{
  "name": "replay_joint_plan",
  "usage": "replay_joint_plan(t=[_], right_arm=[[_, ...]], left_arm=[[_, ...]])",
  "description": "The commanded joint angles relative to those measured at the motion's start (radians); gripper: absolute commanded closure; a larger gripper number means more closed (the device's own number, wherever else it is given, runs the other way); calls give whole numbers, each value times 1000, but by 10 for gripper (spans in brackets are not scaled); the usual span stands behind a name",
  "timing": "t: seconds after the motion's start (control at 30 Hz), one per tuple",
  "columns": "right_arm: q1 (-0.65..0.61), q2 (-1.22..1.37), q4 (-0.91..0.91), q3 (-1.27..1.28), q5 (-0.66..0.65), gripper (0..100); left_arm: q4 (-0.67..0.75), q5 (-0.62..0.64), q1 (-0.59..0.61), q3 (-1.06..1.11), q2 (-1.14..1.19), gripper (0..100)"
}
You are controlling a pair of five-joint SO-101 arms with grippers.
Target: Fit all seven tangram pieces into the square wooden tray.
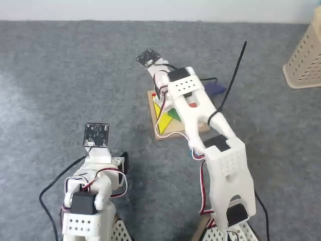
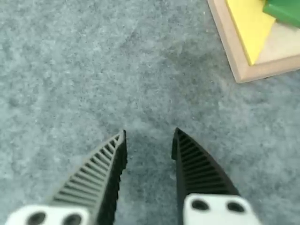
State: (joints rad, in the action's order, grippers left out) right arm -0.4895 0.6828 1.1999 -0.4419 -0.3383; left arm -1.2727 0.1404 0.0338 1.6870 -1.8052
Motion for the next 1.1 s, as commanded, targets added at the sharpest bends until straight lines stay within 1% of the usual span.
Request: replay_joint_plan(t=[0.0,0.17,0.43,0.73,0.8,0.9,1.07], right_arm=[[28,-18,-13,-57,20,976],[56,-19,27,-57,21,976],[61,-25,61,-52,23,976],[53,-151,110,-49,23,976],[53,-176,119,-37,21,993],[47,-228,48,78,15,990],[-2,-367,-174,387,-2,986]], left_arm=[[6,6,3,-2,-20,848],[6,6,3,-2,-20,848],[6,6,3,-2,-20,848],[6,6,3,-2,-20,848],[6,6,3,-2,-20,848],[6,6,3,-2,-20,848],[6,6,3,-2,-20,848]])
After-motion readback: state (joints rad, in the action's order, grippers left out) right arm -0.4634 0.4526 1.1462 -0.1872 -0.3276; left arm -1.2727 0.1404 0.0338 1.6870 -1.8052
